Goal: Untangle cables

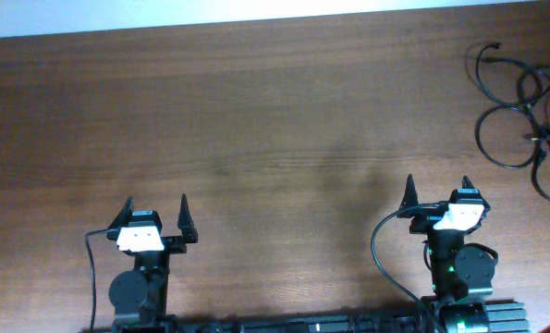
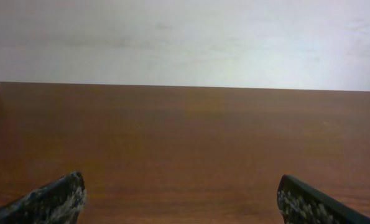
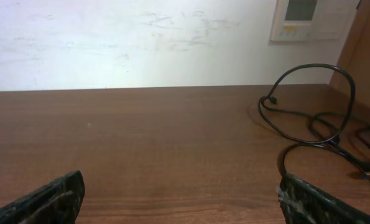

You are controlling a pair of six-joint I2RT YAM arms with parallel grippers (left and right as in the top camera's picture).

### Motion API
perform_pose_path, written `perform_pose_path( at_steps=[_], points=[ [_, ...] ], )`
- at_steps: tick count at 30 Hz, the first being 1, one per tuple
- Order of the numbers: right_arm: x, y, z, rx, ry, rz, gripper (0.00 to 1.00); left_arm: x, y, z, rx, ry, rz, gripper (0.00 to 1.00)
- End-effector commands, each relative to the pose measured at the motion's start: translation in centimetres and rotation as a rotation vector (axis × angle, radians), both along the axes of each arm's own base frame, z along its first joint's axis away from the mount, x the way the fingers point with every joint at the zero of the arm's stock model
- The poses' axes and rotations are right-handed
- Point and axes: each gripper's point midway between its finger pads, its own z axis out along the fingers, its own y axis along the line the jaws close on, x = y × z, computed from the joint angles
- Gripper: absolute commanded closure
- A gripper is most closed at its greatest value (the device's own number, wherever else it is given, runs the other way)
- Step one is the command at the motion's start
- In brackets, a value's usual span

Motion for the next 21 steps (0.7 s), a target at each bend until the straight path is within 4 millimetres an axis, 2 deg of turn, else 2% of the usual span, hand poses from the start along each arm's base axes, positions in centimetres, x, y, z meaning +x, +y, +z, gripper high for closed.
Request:
perform_pose_path(
  at_steps=[1, 2, 5, 21],
  points=[
    [0.0, 2.5, -0.2, 0.009, 0.004, 0.15, 0.01, 0.0, 0.3, -0.3, 0.012, 0.004, 0.012, 0.01],
    [0.0, 2.8, -0.2, 0.009, 0.002, 0.164, 0.01, 0.0, 0.3, -0.3, 0.012, 0.004, 0.012, 0.01],
    [0.0, 1.3, -0.4, 0.004, 0.011, 0.079, 0.01, 0.0, 0.3, -0.3, 0.012, 0.004, 0.012, 0.01],
    [0.1, 1.5, -0.4, 0.005, 0.011, 0.09, 0.01, 0.0, 0.3, -0.3, 0.012, 0.004, 0.012, 0.01]
  ],
)
